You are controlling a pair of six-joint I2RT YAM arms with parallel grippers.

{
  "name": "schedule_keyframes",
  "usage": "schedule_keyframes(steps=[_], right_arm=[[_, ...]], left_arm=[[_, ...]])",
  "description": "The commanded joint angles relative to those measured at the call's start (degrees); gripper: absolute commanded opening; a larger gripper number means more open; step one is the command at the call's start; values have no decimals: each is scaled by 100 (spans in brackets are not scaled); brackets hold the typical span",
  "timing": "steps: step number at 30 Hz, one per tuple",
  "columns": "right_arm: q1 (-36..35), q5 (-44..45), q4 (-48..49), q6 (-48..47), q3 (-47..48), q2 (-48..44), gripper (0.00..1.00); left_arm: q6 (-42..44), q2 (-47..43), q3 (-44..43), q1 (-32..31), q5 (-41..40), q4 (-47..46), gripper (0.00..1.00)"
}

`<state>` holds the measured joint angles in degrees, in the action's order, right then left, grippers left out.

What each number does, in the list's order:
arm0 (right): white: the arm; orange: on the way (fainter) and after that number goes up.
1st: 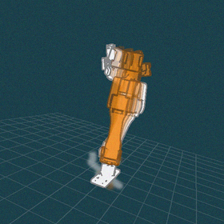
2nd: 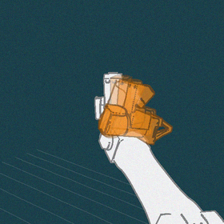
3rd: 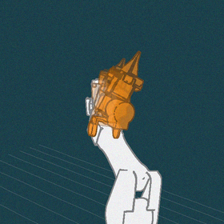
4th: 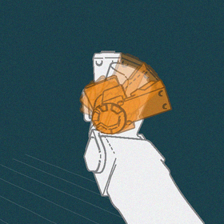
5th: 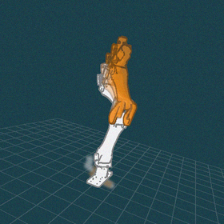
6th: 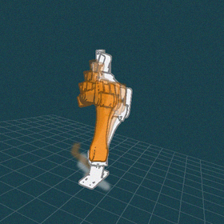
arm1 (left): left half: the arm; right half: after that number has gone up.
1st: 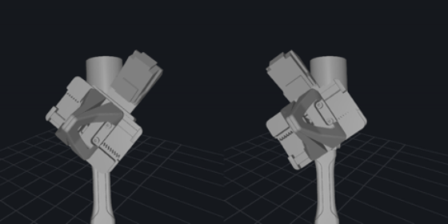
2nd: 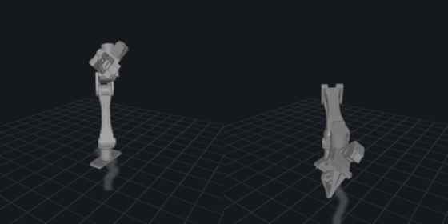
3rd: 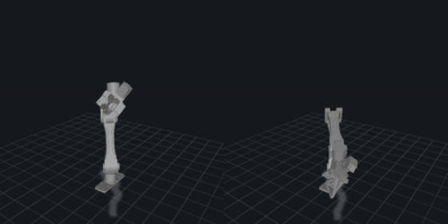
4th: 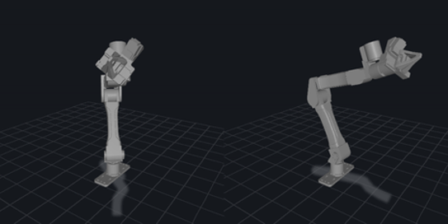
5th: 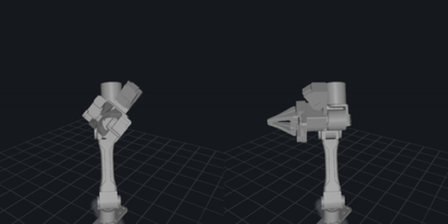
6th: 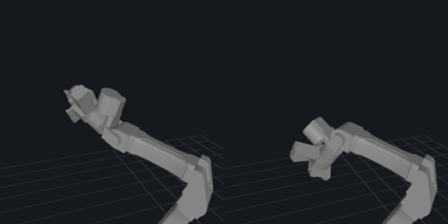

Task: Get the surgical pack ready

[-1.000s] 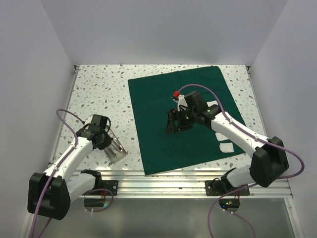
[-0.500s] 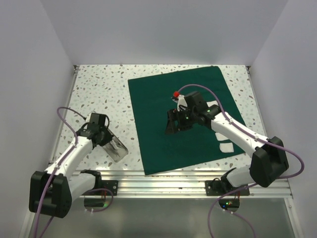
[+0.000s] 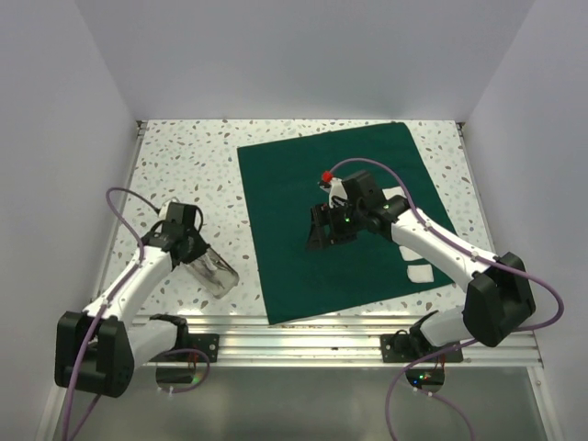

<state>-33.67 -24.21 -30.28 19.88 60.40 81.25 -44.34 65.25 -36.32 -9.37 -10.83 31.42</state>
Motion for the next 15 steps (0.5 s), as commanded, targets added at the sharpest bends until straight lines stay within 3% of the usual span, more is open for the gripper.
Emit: schedule_keyframes(steps=[1,6,12,15], right_arm=[[27,-242,189,68,24,13,75],[27,-234,207,78,24,-4,75],[19,-234,172,78,24,-48,75],[27,-199,110,25,33,-109,76]], left_arm=[[-162,-539,-96,49,-8,302,0],[-654,-1391,282,49,432,216,0],[-1173,-1428,766,49,986,-390,0],[-1218,-1323,889,49,829,-409,0]])
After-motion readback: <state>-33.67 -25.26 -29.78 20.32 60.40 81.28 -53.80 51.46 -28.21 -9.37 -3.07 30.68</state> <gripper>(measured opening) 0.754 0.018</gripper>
